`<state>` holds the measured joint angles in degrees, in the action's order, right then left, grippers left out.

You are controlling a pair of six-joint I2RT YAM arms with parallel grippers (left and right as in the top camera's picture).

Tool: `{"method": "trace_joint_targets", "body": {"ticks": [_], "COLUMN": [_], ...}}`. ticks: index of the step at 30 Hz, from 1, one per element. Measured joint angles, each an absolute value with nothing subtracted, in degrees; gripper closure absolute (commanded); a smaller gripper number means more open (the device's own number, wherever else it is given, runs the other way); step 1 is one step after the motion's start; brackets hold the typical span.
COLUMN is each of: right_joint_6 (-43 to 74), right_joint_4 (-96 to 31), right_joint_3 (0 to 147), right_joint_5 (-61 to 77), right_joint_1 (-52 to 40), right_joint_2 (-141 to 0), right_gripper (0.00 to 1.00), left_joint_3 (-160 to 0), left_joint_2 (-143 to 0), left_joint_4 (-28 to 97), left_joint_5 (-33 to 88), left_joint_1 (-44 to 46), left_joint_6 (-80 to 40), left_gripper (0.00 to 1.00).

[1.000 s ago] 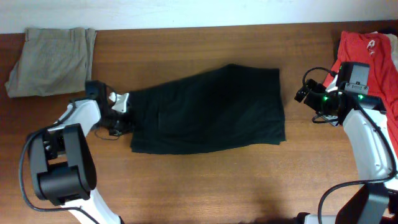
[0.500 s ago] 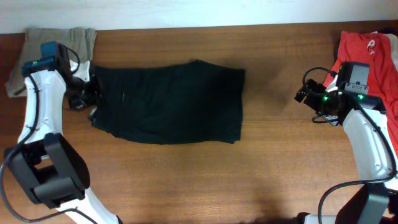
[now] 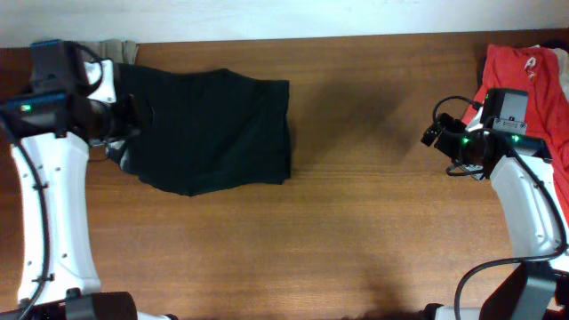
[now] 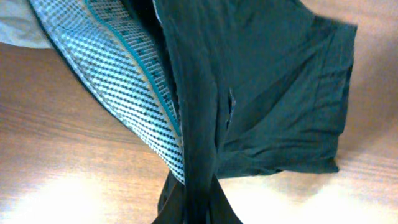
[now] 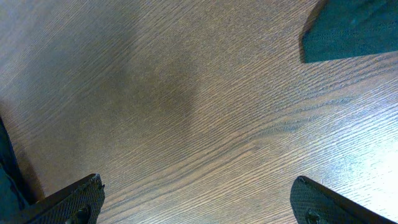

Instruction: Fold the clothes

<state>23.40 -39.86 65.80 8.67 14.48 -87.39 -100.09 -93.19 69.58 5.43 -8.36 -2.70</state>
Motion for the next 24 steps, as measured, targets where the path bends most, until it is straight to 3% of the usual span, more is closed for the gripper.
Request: {"method": "trace_joint_targets", "body": {"ticks": [9, 16, 24], "right_joint_6": [23.38, 23.4, 23.42], "right_joint_4": [-39.83, -39.86, -39.86], "right_joint_3": [65.8, 65.8, 65.8], "right_joint_5": [8.69, 8.67, 8.67], "right_joint_1": [14.48, 14.48, 14.48], "right_joint_2": [-87.39, -87.39, -87.39], "right_gripper": [0.01, 0.01, 0.01], "left_joint_3": [-100.12, -100.16, -100.16], "left_joint_2": [-94.02, -105.78, -109.78], "left_joint_4": [67.59, 58.61, 54.41], "left_joint_5": [1.8, 1.43, 1.23], "left_joint_1": [1.04, 4.1, 10.98], "left_joint_6": [-2.87, -2.87, -1.08], "left_gripper": [0.99, 0.99, 0.99]}}
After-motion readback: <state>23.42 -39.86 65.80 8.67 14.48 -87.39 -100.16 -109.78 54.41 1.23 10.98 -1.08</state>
